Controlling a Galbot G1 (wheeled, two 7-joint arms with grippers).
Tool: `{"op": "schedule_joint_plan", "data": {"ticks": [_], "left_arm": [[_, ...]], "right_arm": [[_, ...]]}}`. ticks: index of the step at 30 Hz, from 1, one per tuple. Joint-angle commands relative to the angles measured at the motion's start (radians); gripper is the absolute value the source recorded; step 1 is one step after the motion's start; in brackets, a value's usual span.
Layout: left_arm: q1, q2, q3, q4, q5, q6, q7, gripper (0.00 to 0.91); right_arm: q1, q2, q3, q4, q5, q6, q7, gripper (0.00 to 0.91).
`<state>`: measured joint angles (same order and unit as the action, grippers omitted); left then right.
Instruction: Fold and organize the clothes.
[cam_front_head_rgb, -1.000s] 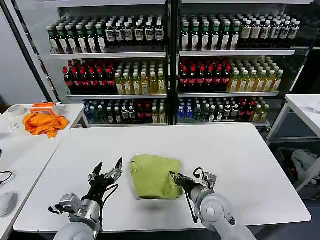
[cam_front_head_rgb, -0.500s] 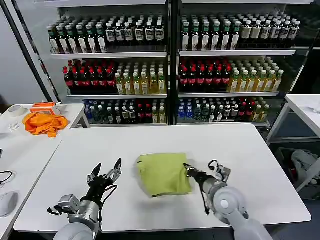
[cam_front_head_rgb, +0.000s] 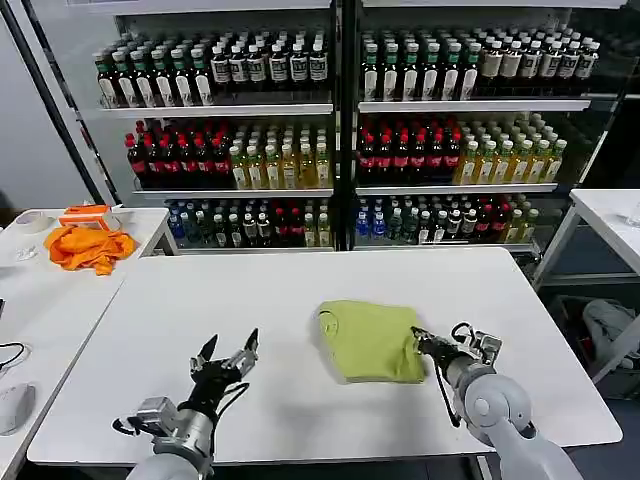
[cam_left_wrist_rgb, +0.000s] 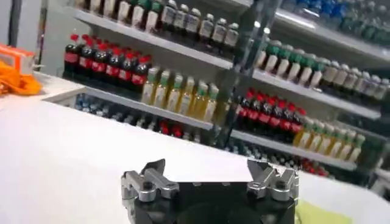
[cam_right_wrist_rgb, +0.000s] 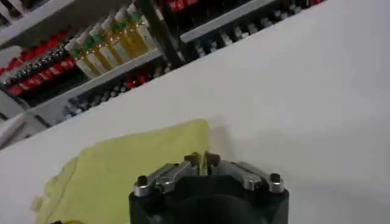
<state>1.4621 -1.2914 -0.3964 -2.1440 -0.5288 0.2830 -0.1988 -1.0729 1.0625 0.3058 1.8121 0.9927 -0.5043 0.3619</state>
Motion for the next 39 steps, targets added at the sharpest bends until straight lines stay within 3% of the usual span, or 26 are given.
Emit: {"op": "schedule_joint_plan", "data": {"ticks": [1,8,13,17,23,28,39], "left_arm": [[0.024,0.018,0.130,-0.007,0.198,-0.011,0.020,0.907],[-0.005,0.019,0.274,0.039,0.357,-0.003,0.013,0.907],[-0.054,0.013,0.348,0.087,0.378,0.104,-0.002,0.907],[-0.101,0.030,0.363,0.118,0.334,0.180,0.023,0.907],[-0.159,0.070,0.362,0.113,0.120,0.288,0.068,0.907],[-0.193,0.088,0.429,0.133,0.051,0.294,0.019,0.907],[-0.293,-0.016,0.524,0.243,0.108,0.240,-0.213,0.907]], "right_arm": [[-0.041,-0.034,0.018,0.059,-0.314,0.105,-0.055,0.907],[-0.127,-0.076,0.102,0.141,-0.334,0.113,-0.056,0.907],[-0.166,-0.093,0.144,0.186,-0.334,0.111,-0.056,0.907],[-0.178,-0.102,0.158,0.200,-0.332,0.109,-0.056,0.907],[-0.187,-0.103,0.159,0.203,-0.333,0.109,-0.053,0.907],[-0.190,-0.099,0.160,0.205,-0.336,0.109,-0.051,0.907],[-0.205,-0.089,0.176,0.211,-0.342,0.109,-0.043,0.907]]}}
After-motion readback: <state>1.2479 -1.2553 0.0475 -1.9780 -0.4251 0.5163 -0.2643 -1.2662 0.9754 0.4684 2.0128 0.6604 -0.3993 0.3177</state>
